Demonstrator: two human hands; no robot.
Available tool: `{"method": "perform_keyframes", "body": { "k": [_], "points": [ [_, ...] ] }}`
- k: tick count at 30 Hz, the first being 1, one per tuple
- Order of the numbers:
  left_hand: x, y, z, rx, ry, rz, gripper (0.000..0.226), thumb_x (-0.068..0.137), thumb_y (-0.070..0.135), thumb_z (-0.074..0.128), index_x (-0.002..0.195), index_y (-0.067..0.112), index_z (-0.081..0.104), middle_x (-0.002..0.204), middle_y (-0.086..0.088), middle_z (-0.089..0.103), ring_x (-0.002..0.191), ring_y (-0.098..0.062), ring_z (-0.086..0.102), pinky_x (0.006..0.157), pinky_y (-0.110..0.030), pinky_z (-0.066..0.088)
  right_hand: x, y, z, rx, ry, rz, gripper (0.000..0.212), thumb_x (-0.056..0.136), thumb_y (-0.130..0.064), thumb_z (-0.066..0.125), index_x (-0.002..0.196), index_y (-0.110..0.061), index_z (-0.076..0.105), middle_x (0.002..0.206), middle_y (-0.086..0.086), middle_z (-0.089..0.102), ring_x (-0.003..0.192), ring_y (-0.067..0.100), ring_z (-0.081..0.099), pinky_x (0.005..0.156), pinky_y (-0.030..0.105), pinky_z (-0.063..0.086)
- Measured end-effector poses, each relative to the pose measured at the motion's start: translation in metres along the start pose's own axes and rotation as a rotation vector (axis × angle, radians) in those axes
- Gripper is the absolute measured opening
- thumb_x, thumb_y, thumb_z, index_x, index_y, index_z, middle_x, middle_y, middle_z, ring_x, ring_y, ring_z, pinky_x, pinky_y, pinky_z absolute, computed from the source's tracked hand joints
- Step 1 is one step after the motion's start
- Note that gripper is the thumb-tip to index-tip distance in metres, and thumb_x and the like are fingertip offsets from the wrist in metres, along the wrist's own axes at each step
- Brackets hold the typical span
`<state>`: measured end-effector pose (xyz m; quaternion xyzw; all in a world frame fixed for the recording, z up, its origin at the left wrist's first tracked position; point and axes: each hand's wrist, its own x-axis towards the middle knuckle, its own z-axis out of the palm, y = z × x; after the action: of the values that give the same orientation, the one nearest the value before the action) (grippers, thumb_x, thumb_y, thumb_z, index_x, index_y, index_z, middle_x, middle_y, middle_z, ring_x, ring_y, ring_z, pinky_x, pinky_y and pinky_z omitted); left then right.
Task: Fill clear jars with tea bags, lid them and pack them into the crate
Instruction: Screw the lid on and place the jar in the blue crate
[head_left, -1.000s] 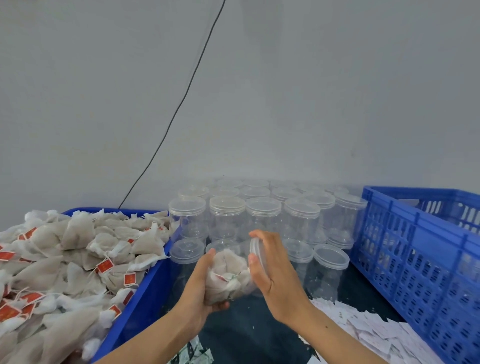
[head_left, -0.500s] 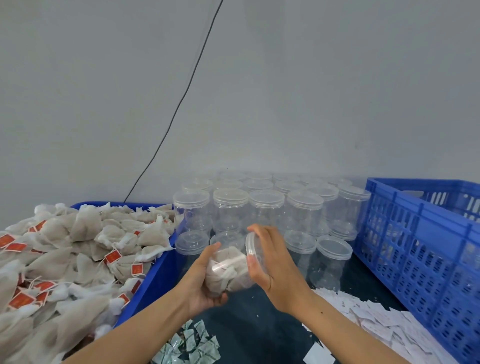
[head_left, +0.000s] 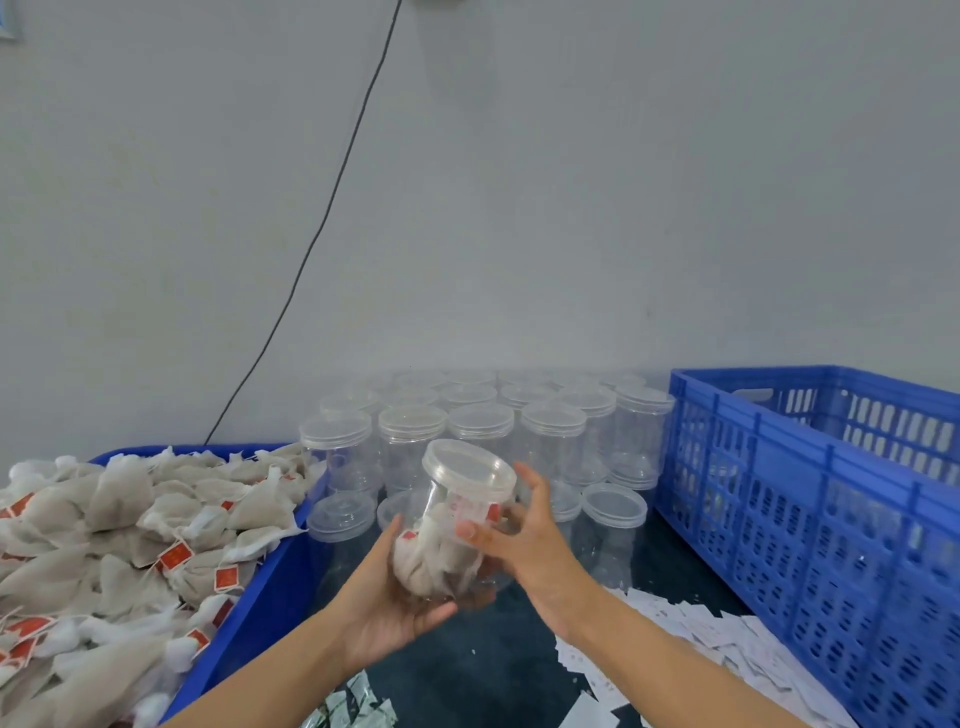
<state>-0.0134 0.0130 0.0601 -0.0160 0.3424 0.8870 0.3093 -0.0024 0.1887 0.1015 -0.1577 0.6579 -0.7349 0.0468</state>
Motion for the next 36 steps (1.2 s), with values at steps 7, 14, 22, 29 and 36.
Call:
{"method": "perform_keyframes", "body": {
  "k": [7,14,22,29,36],
  "points": [
    [0.013,-0.007,0.025,0.527,0.217,-0.015,0.065,0.094,0.060,0.032,0.113,0.009,0.067,0.111,-0.023,0.069,0.087,-0.035,0.072,0.054,-0.035,0.059,-0.016,-0.011,-0.023,0.004,-0.009,0.088,0.083,0.060,-0.021,0.086,0.131,-0.019,0.044,0.125,0.004,0.063,0.117,0.022,0.059,0.104,0.045,0.045],
    [0.038,-0.006,0.083,0.839,0.400,0.391,0.015,0.098,0.012,0.049,0.104,0.011,0.063,0.106,-0.018,0.068,0.082,-0.024,0.068,0.062,-0.031,0.054,-0.017,-0.029,-0.068,-0.060,0.132,0.167,0.070,0.069,-0.021,0.084,0.125,-0.019,0.042,0.117,0.005,0.063,0.105,0.024,0.064,0.092,0.042,0.053],
    [0.062,-0.002,0.181,1.089,0.115,0.676,0.050,0.098,0.007,0.050,0.133,0.042,0.043,0.116,-0.002,0.057,0.108,-0.013,0.059,0.082,-0.022,0.053,-0.002,-0.091,-0.128,-0.283,0.249,0.117,0.063,0.071,-0.018,0.082,0.121,-0.021,0.043,0.116,0.001,0.060,0.109,0.023,0.057,0.091,0.042,0.050],
    [0.107,0.015,0.236,1.102,-0.026,0.738,0.054,0.098,0.015,0.054,0.145,0.035,0.037,0.118,-0.004,0.059,0.109,-0.012,0.060,0.080,-0.018,0.054,0.011,-0.145,-0.178,-0.364,0.324,0.023,0.091,0.061,-0.045,0.083,0.132,-0.025,0.029,0.122,-0.003,0.054,0.111,0.021,0.053,0.091,0.046,0.048],
    [0.189,0.025,0.296,1.285,0.015,0.996,0.049,0.095,0.000,0.047,0.141,0.019,0.047,0.140,-0.007,0.042,0.108,-0.024,0.060,0.095,-0.041,0.052,0.051,-0.184,-0.245,-0.393,0.449,-0.141,0.042,0.070,-0.028,0.083,0.106,-0.017,0.066,0.098,0.005,0.074,0.086,0.020,0.070,0.060,0.029,0.057]
  ]
}}
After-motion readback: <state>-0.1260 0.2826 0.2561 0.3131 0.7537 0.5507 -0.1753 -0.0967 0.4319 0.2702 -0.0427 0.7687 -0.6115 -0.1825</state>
